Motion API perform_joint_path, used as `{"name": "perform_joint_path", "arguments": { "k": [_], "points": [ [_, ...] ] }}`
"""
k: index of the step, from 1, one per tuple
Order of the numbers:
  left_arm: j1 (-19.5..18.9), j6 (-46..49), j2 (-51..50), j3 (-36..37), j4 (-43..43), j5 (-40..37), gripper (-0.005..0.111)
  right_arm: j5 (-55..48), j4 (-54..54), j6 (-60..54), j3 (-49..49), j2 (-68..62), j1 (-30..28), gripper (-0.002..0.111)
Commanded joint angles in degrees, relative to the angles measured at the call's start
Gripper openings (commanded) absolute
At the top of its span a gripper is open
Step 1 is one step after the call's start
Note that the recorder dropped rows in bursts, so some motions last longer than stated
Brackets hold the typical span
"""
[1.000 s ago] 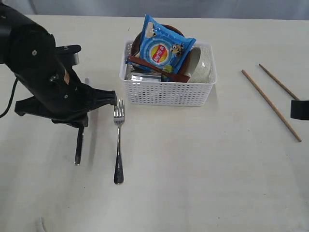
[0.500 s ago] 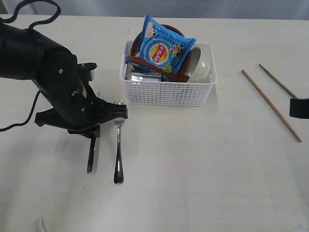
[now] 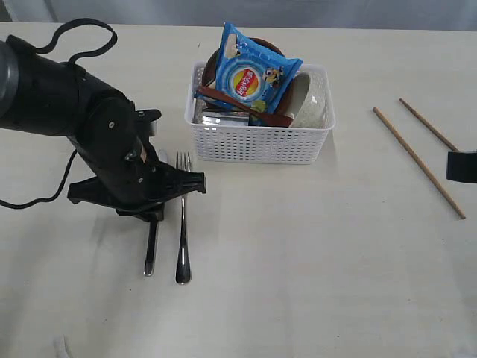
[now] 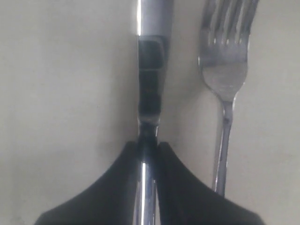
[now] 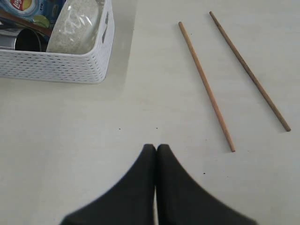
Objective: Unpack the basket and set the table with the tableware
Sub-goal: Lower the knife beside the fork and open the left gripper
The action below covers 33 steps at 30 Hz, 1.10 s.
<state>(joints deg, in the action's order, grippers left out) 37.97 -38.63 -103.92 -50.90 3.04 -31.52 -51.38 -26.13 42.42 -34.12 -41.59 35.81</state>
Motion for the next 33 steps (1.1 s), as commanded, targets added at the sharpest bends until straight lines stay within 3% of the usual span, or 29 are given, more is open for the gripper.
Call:
{"name": "perform_joint_path", "arguments": {
  "k": [1, 9, 16, 19, 28, 31, 33],
  "points": [
    [0.3, 0.2, -0.2, -0.1, 0.4, 1.1, 0.000, 0.4, 0.1, -0.5, 0.2, 0.2, -0.2, 0.000],
    [0.3, 0.2, -0.2, -0.1, 0.4, 1.0, 0.005, 0.4, 0.1, -0.5, 0.2, 0.2, -0.2, 0.000],
    [0.3, 0.3, -0.2, -0.1, 0.4, 0.5, 0.041, 0.4, 0.1, -0.5, 0.2, 0.2, -0.2, 0.000],
    [0.3, 1.0, -0.1, -0.1, 0.4, 0.5, 0.048, 0.4, 0.1, -0.5, 0.2, 0.2, -0.2, 0.000],
    [0.3, 1.3, 6.2, -0.1, -3.0, -2.9, 0.045, 0.4, 0.1, -0.5, 0.2, 0.2, -0.2, 0.000],
    [0.3, -0.6, 10.9, -0.1, -8.5, -4.7, 0.033, 0.4, 0.1, -0.5, 0.2, 0.2, -0.2, 0.000],
    [0.3, -1.7, 14.9, -0.1, -12.3, -5.4, 0.018, 0.4, 0.1, -0.5, 0.2, 0.2, -0.2, 0.000]
  ]
}}
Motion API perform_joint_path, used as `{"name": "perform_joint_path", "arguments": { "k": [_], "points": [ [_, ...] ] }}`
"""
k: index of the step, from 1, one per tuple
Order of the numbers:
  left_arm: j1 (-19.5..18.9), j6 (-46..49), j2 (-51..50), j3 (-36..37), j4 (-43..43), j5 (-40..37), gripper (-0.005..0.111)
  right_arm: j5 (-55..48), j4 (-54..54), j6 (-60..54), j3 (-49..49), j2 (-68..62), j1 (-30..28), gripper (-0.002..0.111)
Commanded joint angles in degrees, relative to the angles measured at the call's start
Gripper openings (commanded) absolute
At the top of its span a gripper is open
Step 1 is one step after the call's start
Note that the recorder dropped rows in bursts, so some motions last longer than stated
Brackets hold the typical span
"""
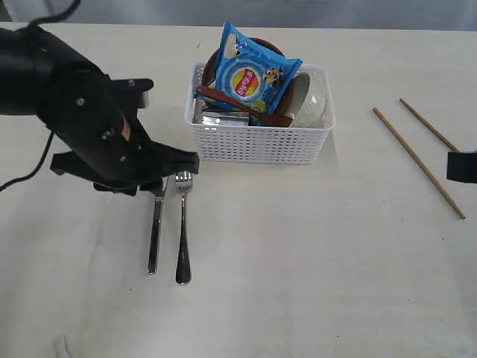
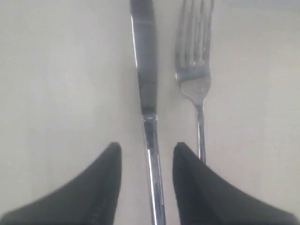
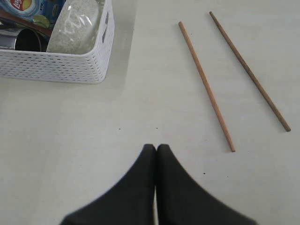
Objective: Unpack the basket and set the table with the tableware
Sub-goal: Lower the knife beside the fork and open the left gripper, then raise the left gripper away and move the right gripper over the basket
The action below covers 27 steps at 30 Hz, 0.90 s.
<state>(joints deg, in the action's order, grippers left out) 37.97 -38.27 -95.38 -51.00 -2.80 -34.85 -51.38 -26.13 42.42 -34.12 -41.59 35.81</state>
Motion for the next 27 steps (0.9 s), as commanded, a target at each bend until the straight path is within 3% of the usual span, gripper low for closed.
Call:
{"name": "perform_joint_path", "arguments": {
  "k": [1, 2, 3, 8, 10, 12, 17, 19, 22, 27],
  "points": [
    [0.3, -2.2, 7.9, 0.0, -7.8, -2.3, 0.012, 0.5, 0.1, -0.5, 0.2, 0.2, -0.2, 0.000],
    [0.3, -2.2, 10.0, 0.0, -9.4, -2.7, 0.002, 0.5, 0.1, -0.5, 0.2, 0.2, -0.2, 0.000],
    [0.3, -2.2, 12.0, 0.0, -11.1, -3.0, 0.000, 0.5, 0.1, -0.5, 0.2, 0.2, -0.2, 0.000],
    [-1.4, 0.4, 20.6, -0.1, -16.0, -7.2, 0.000, 1.9, 0.1, -1.3, 0.2, 0.0, -0.2, 0.000],
    [-3.5, 3.5, 23.0, -0.1, -16.4, -9.2, 0.000, 2.7, 0.1, -2.0, 0.2, -0.6, -0.2, 0.000],
    [-8.4, 8.4, 25.4, -0.1, -15.8, -10.6, 0.000, 3.7, 0.1, -2.2, 0.2, -2.1, -0.2, 0.000],
    [-15.7, 21.5, 26.0, 0.0, -1.1, -6.9, 0.000, 6.4, 0.1, -5.2, 0.2, -7.0, -0.2, 0.000],
    [-16.1, 26.5, 26.0, 0.4, 4.3, -4.5, 0.000, 7.9, -0.1, -8.1, 0.2, -10.5, -0.2, 0.000],
    [-16.1, 26.3, 26.0, 1.2, 2.8, -2.7, 0.000, 7.7, 2.9, -8.2, -2.9, -14.8, -0.2, 0.000],
    [-16.1, 25.9, 23.4, 2.1, 2.8, -1.9, 0.000, 4.0, -0.8, -11.1, -18.8, -21.6, -0.4, 0.000]
  ]
}}
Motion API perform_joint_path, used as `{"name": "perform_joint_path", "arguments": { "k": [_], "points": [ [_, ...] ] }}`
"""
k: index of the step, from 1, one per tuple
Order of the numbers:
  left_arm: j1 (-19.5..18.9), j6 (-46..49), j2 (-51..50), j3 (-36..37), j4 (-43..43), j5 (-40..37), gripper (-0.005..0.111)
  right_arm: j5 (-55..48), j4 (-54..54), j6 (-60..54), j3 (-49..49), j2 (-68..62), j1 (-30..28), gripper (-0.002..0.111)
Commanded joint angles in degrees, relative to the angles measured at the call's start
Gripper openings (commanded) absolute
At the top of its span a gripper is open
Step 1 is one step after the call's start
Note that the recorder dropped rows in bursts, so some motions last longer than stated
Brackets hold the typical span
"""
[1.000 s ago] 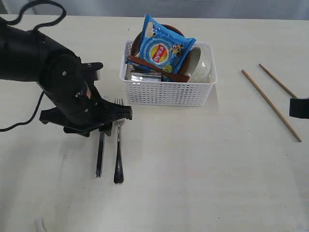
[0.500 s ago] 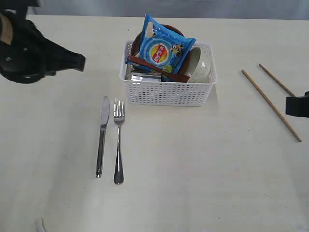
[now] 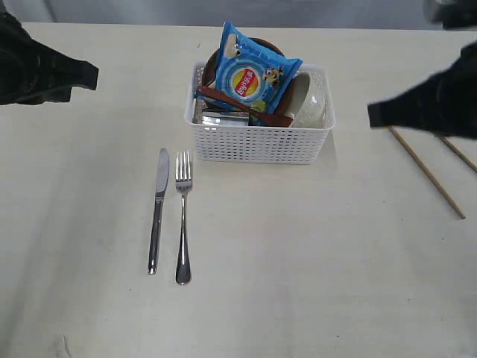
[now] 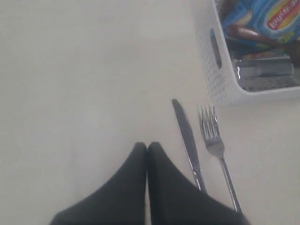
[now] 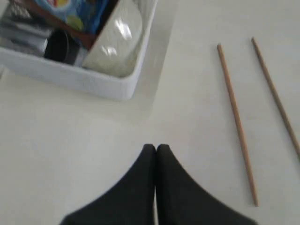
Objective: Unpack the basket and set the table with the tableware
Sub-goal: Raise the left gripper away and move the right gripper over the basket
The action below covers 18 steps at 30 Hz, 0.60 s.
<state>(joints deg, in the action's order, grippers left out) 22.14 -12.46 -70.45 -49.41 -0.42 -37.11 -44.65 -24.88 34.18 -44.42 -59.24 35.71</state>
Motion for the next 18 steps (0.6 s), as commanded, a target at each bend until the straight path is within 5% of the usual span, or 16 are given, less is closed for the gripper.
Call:
{"name": "perform_joint_path", "arguments": {
  "k": [1, 4, 7, 12, 18],
  "points": [
    [-0.3, 0.0, -2.9, 0.5, 0.8, -0.4, 0.000, -4.4, -2.0, -4.7, -13.7, -6.9, -0.3, 0.000],
    [-1.0, 0.0, -4.6, 0.5, 0.9, -0.5, 0.000, -5.3, -2.4, -7.9, -22.7, -14.8, -1.3, 0.000],
    [-3.0, 0.0, -5.2, 0.5, 2.9, -0.6, 0.000, -7.4, 2.7, -12.6, -29.1, -22.6, -8.1, 0.000],
    [-3.1, 2.4, -5.5, 0.5, 5.8, -0.4, 0.000, -5.5, 31.2, -37.7, -37.0, -34.0, -22.6, 0.000],
    [-3.1, 3.3, -5.8, 0.5, 7.1, -0.4, 0.000, -9.3, 40.0, -57.0, -44.5, -42.3, -26.3, 0.000]
  ]
}}
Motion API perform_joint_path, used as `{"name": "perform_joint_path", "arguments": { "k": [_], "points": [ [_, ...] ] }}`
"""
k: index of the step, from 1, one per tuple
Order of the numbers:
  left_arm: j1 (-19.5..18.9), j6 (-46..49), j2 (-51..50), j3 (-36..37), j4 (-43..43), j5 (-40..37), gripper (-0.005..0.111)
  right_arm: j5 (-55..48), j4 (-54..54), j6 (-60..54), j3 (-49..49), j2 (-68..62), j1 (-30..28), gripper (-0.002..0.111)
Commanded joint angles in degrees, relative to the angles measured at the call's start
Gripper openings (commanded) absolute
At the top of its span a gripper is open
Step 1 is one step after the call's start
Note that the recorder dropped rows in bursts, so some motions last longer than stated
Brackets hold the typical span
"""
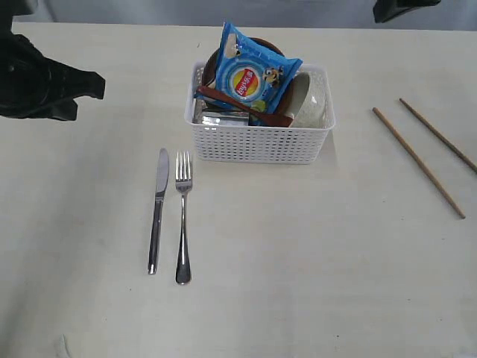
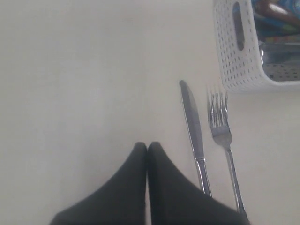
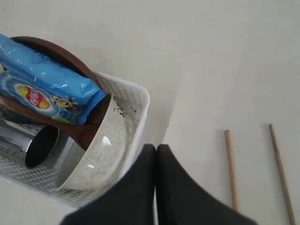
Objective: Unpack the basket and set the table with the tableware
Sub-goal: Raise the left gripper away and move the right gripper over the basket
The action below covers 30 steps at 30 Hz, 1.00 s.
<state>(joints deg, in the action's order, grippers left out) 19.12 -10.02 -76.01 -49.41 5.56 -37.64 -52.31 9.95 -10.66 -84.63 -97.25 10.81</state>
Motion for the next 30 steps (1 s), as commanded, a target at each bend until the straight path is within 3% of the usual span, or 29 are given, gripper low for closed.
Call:
{"name": "perform_joint_path", "arguments": {
  "k": [1, 6, 11, 14, 16, 19, 21, 30],
  "points": [
    [-0.1, 0.9, -0.3, 0.5, 1.1, 0.2, 0.000, -0.6, 6.8, -16.6, -6.1, -5.7, -1.2, 0.000],
    [-0.1, 0.9, -0.3, 0.5, 1.1, 0.2, 0.000, 0.3, 13.1, -30.3, -11.7, -8.5, -0.5, 0.000],
    [-0.1, 0.9, -0.3, 0.5, 0.9, 0.2, 0.000, -0.8, 14.6, -31.8, -15.3, -11.0, -0.5, 0.000],
    [-0.1, 1.0, -0.3, 0.5, 1.1, 0.2, 0.000, -3.8, 18.5, -38.8, -15.9, -13.8, -0.5, 0.000],
    [-0.1, 1.0, -0.3, 0.5, 1.1, 0.2, 0.000, -4.7, 20.9, -42.5, -15.9, -15.2, -0.5, 0.006],
    [-0.1, 1.0, -0.3, 0.5, 1.1, 0.2, 0.000, -4.8, 21.8, -43.3, -15.9, -16.5, -0.7, 0.034],
    [-0.1, 1.0, -0.3, 0.5, 1.1, 0.2, 0.000, -4.4, 21.0, -43.3, -15.9, -16.6, -0.7, 0.041],
    [-0.1, 1.0, -0.3, 0.5, 1.1, 0.2, 0.000, -3.1, 13.1, -34.9, -15.9, -16.7, -0.7, 0.042]
  ]
}}
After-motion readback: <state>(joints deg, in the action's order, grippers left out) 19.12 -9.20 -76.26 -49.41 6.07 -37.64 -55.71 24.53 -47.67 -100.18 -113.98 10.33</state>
